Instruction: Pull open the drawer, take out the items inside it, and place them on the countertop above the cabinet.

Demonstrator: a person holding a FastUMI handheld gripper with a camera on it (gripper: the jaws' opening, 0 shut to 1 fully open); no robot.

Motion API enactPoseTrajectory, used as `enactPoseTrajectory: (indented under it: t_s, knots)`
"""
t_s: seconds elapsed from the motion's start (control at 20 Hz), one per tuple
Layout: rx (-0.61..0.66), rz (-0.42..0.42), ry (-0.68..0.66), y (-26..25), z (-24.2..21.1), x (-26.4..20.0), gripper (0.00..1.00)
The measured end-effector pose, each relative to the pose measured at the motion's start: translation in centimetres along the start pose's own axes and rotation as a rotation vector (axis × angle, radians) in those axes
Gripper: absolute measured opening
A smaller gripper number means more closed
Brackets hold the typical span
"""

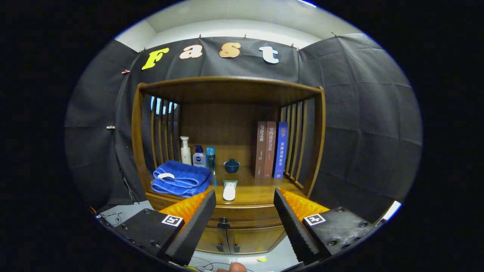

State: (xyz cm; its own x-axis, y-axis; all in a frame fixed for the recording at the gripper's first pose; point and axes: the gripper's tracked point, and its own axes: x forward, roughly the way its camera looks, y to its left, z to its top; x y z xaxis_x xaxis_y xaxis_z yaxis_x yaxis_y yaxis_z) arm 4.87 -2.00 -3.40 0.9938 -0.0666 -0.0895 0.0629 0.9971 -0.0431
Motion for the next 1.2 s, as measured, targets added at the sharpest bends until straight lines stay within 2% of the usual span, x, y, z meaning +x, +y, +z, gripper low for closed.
enactPoseTrajectory:
  t_s: [0.15,0.3,0.6,1.2]
  knots:
    - [-0.004,-0.002,-0.031,-0.4,4.4,-2.3,0.99]
    - [-0.007,-0.004,-0.039,-0.7,6.5,-5.6,0.99]
    - [-0.006,-0.004,-0.077,-0.7,7.3,-9.4,0.98]
    - [0.005,0.008,-0.085,0.0,6.6,-9.4,0.98]
